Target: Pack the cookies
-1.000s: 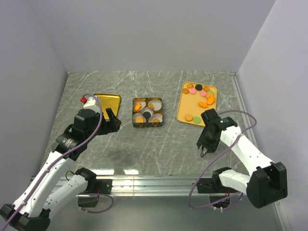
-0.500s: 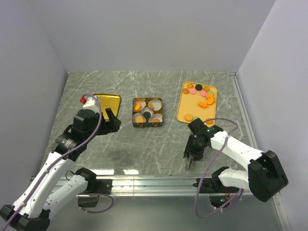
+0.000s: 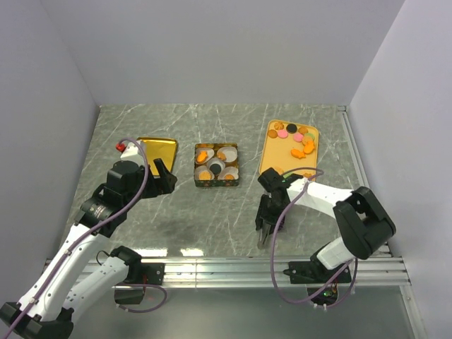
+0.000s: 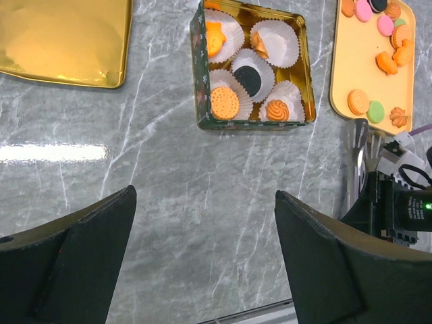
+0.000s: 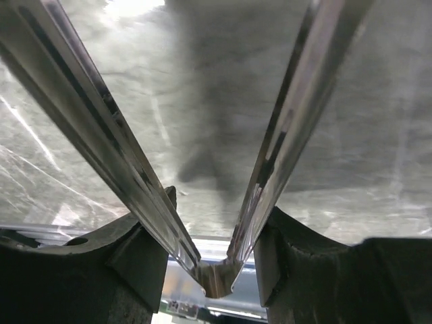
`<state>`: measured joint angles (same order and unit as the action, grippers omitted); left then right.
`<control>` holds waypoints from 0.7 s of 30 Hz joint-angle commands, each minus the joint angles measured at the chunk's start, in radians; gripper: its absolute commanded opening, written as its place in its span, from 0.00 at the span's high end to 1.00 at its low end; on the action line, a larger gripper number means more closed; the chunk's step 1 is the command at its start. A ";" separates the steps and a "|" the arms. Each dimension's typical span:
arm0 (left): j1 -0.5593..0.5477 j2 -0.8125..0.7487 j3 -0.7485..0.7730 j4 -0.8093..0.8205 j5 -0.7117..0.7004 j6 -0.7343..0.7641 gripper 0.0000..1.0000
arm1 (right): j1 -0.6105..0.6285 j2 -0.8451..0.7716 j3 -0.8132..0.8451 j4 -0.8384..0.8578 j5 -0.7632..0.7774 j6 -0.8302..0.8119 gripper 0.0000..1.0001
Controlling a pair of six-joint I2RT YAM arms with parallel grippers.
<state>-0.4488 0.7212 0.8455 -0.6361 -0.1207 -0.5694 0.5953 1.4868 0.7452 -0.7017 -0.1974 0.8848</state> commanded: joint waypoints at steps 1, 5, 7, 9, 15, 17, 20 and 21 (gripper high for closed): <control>-0.004 -0.016 0.003 0.019 -0.017 -0.006 0.10 | 0.020 0.058 0.051 0.018 0.035 -0.030 0.45; 0.005 -0.017 0.001 0.021 -0.017 -0.006 0.10 | 0.024 0.101 0.091 -0.010 0.049 -0.055 0.41; 0.016 -0.020 0.001 0.023 -0.010 -0.003 0.10 | 0.028 0.112 0.100 -0.024 0.053 -0.061 0.36; 0.033 -0.020 -0.002 0.027 0.000 0.000 0.10 | 0.035 0.121 0.108 -0.033 0.055 -0.067 0.35; 0.041 -0.016 0.000 0.027 0.006 0.002 0.10 | 0.058 0.122 0.111 -0.050 0.064 -0.060 0.30; 0.039 -0.012 0.001 0.029 0.009 0.002 0.10 | 0.066 0.118 0.114 -0.054 0.069 -0.050 0.22; 0.038 -0.003 0.003 0.024 0.009 0.002 0.11 | 0.084 0.106 0.121 -0.064 0.078 -0.035 0.21; 0.033 0.001 0.003 0.023 0.006 0.000 0.11 | 0.093 0.101 0.126 -0.080 0.084 -0.030 0.21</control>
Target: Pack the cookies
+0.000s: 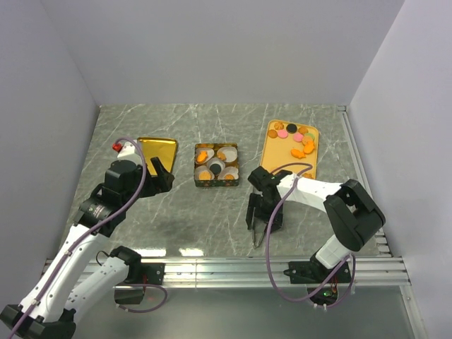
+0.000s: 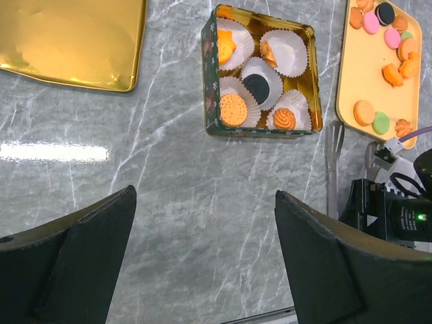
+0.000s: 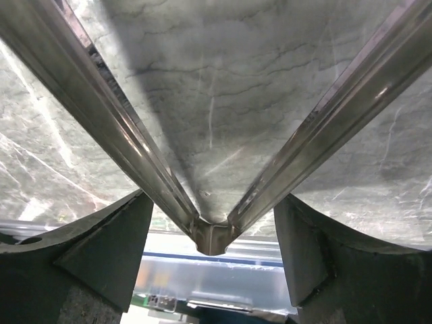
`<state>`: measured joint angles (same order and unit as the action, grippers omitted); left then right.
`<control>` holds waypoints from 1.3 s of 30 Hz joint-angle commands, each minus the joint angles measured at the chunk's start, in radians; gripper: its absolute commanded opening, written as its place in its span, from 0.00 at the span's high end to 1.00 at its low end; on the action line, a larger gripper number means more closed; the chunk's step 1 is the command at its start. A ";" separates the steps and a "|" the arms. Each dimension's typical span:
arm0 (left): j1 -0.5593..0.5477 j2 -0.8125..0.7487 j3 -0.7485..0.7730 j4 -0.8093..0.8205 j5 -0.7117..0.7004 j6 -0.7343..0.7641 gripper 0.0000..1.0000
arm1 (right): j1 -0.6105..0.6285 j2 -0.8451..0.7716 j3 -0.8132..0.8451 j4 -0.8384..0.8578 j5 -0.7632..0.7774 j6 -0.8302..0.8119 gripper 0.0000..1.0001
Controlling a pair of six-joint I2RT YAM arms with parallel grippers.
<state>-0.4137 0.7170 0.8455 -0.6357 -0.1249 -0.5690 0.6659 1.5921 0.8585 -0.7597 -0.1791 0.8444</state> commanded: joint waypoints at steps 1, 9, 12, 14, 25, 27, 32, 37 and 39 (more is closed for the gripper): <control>-0.004 0.006 0.001 0.022 0.010 0.000 0.11 | 0.027 -0.012 0.022 -0.035 0.073 0.015 0.20; -0.011 0.006 0.001 0.019 -0.005 -0.006 0.11 | 0.075 -0.188 0.247 -0.257 0.206 0.025 0.20; -0.008 0.002 0.001 0.013 -0.025 -0.014 0.11 | 0.080 -0.263 0.338 -0.216 0.248 -0.016 0.19; -0.008 -0.001 0.003 0.008 -0.051 -0.020 0.10 | 0.078 -0.332 0.367 -0.162 0.306 -0.042 0.06; -0.008 0.125 0.032 -0.042 -0.131 -0.057 0.09 | 0.011 -0.561 0.180 0.207 0.486 -0.043 0.00; -0.008 0.192 0.078 -0.085 -0.171 -0.058 0.08 | -0.020 -0.525 0.220 0.198 0.382 -0.119 0.00; -0.008 0.272 0.182 -0.060 -0.294 -0.020 0.02 | -0.028 -0.419 0.324 0.198 0.369 -0.271 0.00; -0.007 0.337 0.181 0.013 -0.329 0.023 0.03 | -0.026 -0.452 0.340 0.213 0.456 -0.343 0.01; 0.001 0.381 0.176 0.046 -0.320 0.024 0.03 | -0.026 -0.489 0.301 0.262 0.477 -0.341 0.00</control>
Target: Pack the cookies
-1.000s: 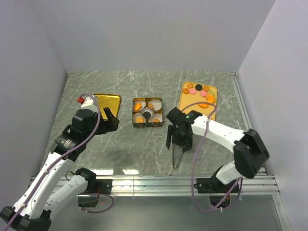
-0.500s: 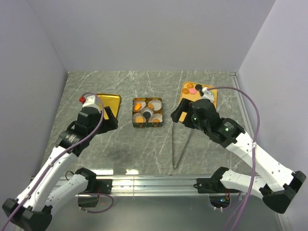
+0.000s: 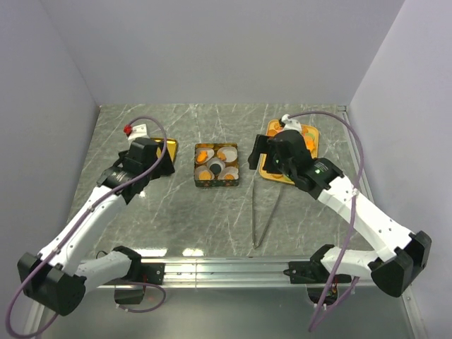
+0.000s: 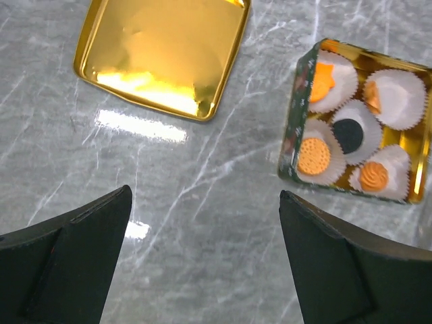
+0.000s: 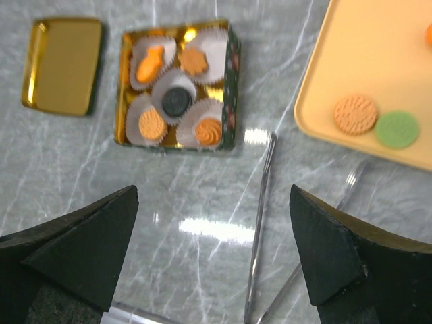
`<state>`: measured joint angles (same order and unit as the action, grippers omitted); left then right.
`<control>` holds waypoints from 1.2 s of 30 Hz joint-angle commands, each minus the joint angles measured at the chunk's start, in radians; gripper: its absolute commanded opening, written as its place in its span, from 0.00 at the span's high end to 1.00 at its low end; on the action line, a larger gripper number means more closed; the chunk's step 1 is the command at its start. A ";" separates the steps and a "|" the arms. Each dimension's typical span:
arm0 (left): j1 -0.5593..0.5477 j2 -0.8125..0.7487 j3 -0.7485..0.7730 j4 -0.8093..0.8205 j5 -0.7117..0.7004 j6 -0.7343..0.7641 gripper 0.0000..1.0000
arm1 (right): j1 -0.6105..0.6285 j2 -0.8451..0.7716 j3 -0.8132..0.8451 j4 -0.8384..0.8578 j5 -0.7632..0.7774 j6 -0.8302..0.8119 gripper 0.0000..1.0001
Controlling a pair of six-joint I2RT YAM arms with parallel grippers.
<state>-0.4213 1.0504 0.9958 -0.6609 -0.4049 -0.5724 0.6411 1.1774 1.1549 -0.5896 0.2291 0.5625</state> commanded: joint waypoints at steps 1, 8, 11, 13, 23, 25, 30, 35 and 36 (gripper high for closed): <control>0.012 0.065 0.027 0.079 -0.025 0.038 0.03 | -0.001 -0.105 -0.023 0.097 0.079 -0.032 0.00; 0.045 0.186 0.026 0.149 -0.006 0.059 0.06 | -0.004 -0.153 -0.069 0.059 0.093 0.063 0.00; 0.075 0.273 0.078 0.116 0.055 0.075 0.07 | -0.009 -0.141 -0.073 0.075 0.063 0.031 0.00; 0.073 0.307 0.087 0.135 0.141 0.114 0.06 | -0.011 -0.099 -0.063 0.089 0.004 -0.051 0.00; 0.075 0.591 0.217 0.141 0.124 0.177 0.02 | -0.080 -0.071 -0.092 0.166 -0.175 -0.144 0.02; 0.075 0.631 0.262 0.133 0.123 0.195 0.03 | -0.092 -0.068 -0.101 0.172 -0.212 -0.148 0.05; 0.078 0.760 0.336 0.127 0.121 0.229 0.10 | -0.101 -0.050 -0.112 0.171 -0.255 -0.154 0.09; 0.096 0.862 0.400 0.122 0.121 0.236 0.20 | -0.132 -0.009 -0.095 0.172 -0.263 -0.182 0.12; 0.099 0.875 0.408 0.121 0.123 0.236 0.22 | -0.138 -0.002 -0.089 0.171 -0.264 -0.187 0.12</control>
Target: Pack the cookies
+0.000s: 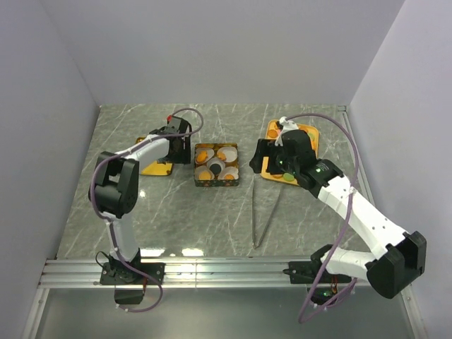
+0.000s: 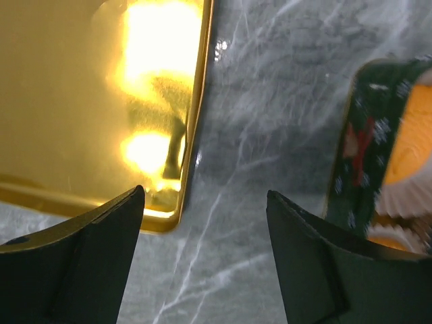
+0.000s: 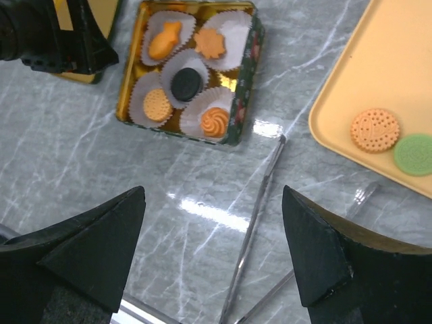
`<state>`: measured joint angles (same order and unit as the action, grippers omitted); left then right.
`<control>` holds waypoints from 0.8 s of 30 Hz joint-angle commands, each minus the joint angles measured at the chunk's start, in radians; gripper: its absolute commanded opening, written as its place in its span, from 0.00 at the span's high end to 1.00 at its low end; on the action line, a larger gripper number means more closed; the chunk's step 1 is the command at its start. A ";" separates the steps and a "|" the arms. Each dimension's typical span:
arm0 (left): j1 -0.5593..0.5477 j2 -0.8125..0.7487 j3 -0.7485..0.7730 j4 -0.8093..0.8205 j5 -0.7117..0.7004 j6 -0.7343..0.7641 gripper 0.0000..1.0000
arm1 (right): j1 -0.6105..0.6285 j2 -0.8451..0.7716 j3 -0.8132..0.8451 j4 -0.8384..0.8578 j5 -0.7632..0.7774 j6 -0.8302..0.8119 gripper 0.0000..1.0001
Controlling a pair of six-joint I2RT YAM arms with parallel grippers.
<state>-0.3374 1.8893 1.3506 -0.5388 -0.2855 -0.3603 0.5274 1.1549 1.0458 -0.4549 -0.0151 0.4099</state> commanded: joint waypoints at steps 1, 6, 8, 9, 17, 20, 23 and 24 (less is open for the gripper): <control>0.020 0.050 0.065 -0.001 0.009 0.024 0.23 | -0.032 0.040 0.035 0.032 -0.026 -0.043 0.12; 0.038 0.122 0.094 0.007 0.023 0.034 0.31 | -0.061 0.084 0.094 -0.002 -0.028 -0.071 0.13; 0.044 0.154 0.117 -0.001 0.025 0.024 0.40 | -0.061 0.097 0.111 -0.010 -0.026 -0.077 0.13; 0.044 0.163 0.122 -0.003 0.025 0.021 0.42 | -0.063 0.101 0.115 -0.010 -0.025 -0.079 0.13; 0.049 0.208 0.153 -0.032 0.019 0.015 0.99 | -0.061 0.138 0.132 -0.010 -0.029 -0.086 0.14; 0.052 0.186 0.165 -0.058 0.002 0.006 0.99 | -0.063 0.143 0.140 -0.010 -0.042 -0.083 0.14; 0.055 0.157 0.223 -0.116 -0.035 -0.015 0.99 | -0.061 0.152 0.155 -0.011 -0.068 -0.080 0.14; 0.055 0.151 0.266 -0.136 -0.055 -0.022 0.99 | -0.063 0.161 0.174 -0.013 -0.086 -0.076 0.14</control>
<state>-0.2909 2.0693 1.5215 -0.6003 -0.2874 -0.3565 0.4706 1.3087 1.1484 -0.4747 -0.0620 0.3424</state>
